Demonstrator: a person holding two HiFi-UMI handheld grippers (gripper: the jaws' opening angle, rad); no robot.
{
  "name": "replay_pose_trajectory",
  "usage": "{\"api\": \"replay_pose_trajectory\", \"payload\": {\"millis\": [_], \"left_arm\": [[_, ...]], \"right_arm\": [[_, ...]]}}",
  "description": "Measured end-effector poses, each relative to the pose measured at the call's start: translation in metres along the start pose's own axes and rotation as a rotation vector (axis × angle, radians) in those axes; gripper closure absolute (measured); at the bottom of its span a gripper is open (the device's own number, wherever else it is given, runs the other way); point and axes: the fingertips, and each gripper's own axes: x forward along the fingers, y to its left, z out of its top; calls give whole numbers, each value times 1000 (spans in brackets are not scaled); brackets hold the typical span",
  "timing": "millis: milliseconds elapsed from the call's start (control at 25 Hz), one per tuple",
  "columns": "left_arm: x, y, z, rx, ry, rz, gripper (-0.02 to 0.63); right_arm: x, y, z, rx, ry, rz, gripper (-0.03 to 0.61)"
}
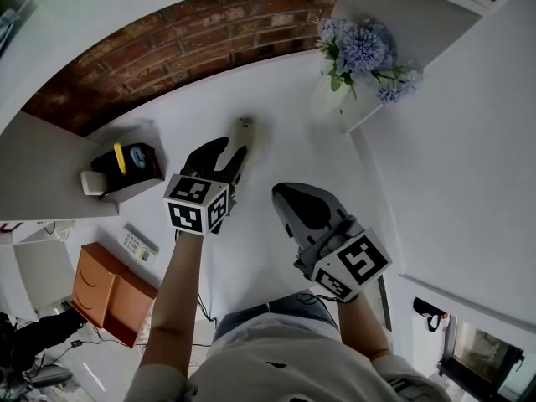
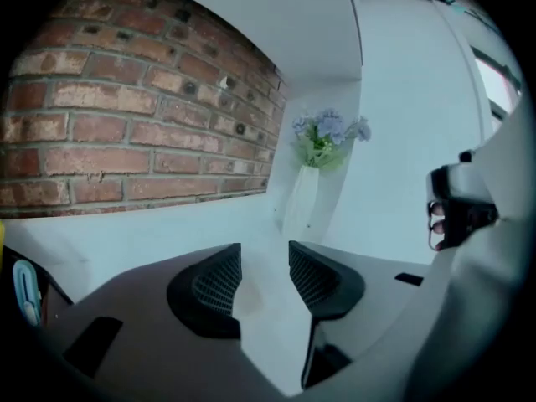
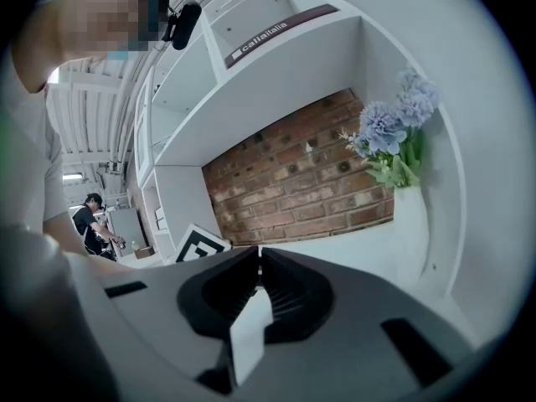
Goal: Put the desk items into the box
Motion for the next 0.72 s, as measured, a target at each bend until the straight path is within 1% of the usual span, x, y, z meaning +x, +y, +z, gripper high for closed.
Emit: {"api": "replay_pose_trajectory", "payload": {"millis": [200,320,520,720], "left_arm": [[28,11,-19,-38,61,46,395],[42,17,-31,-34,98,88,370],[60,25,-49,-19,158,155,349],[72,29,-64,-24,195,200,325]], "right_arm": [[1,-7,0,-1,3,-2,566],[1,-9,-2,-2,12,-5,566],[-2,-15,-6,-2,26,-10,566],[-4,-23,-8,-5,35,-11,566]]}}
